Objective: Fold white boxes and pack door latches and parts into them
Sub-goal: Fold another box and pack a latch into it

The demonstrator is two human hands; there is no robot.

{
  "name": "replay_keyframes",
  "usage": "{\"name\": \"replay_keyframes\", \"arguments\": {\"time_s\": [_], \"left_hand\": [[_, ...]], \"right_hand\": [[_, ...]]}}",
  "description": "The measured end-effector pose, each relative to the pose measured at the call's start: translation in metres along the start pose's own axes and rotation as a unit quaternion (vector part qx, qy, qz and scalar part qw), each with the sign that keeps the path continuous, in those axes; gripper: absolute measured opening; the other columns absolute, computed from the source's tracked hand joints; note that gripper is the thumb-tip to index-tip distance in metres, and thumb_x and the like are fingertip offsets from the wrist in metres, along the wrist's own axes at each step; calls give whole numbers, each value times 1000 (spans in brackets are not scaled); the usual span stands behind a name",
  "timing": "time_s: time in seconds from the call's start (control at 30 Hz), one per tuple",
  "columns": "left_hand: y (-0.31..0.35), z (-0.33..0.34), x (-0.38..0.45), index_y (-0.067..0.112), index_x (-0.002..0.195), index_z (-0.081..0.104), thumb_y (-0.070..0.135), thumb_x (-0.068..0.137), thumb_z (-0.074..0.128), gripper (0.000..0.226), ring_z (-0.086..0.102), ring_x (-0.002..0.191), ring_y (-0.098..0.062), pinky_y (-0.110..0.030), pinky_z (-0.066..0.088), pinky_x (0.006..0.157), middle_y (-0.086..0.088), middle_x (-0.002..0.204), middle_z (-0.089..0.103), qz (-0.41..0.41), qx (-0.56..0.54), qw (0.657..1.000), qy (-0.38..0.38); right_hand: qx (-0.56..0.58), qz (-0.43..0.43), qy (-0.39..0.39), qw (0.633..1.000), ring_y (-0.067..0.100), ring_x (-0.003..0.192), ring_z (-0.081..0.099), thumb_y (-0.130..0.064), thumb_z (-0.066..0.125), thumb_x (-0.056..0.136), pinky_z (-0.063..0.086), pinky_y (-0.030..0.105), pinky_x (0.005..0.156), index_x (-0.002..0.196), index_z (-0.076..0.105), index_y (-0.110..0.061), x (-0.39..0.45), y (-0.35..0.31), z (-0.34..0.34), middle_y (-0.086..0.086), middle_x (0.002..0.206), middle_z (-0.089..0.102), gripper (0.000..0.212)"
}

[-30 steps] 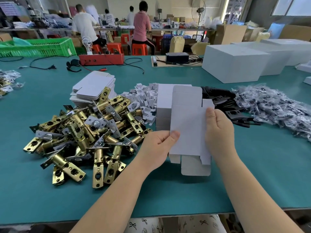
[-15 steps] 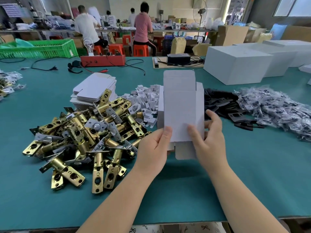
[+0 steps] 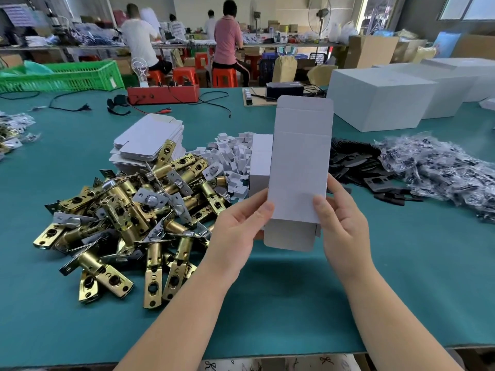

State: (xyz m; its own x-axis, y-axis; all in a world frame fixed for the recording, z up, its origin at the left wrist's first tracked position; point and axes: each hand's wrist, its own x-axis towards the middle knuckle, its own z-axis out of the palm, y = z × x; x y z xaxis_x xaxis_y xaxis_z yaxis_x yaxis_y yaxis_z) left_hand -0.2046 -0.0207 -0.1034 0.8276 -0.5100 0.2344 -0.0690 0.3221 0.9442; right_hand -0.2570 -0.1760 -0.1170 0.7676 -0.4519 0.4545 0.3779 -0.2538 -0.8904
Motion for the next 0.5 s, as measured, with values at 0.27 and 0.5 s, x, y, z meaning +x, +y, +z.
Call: {"name": "replay_keyframes", "arguments": {"time_s": [0.27,0.5], "left_hand": [[1,-1,2,43,113,66,34,82,61,33,68,101,-7,-33,60,80,12,111,72,32,-27,996,85],[9,-11,5,31,122,67,37,87,60,35,64,110,-15,-32,55,79,2,124,67,-15,-105,994,38]], "right_hand": [[22,-45,-79,996,29,67,49,-43,59,82,47,27,63,127,41,-64,-3,-7,0,-17,107,65,53],[65,-15,-156,986,26,68,58,-29,60,75,50,39,68,133,49,-50,-2,-8,-9,5,117,60,62]]}}
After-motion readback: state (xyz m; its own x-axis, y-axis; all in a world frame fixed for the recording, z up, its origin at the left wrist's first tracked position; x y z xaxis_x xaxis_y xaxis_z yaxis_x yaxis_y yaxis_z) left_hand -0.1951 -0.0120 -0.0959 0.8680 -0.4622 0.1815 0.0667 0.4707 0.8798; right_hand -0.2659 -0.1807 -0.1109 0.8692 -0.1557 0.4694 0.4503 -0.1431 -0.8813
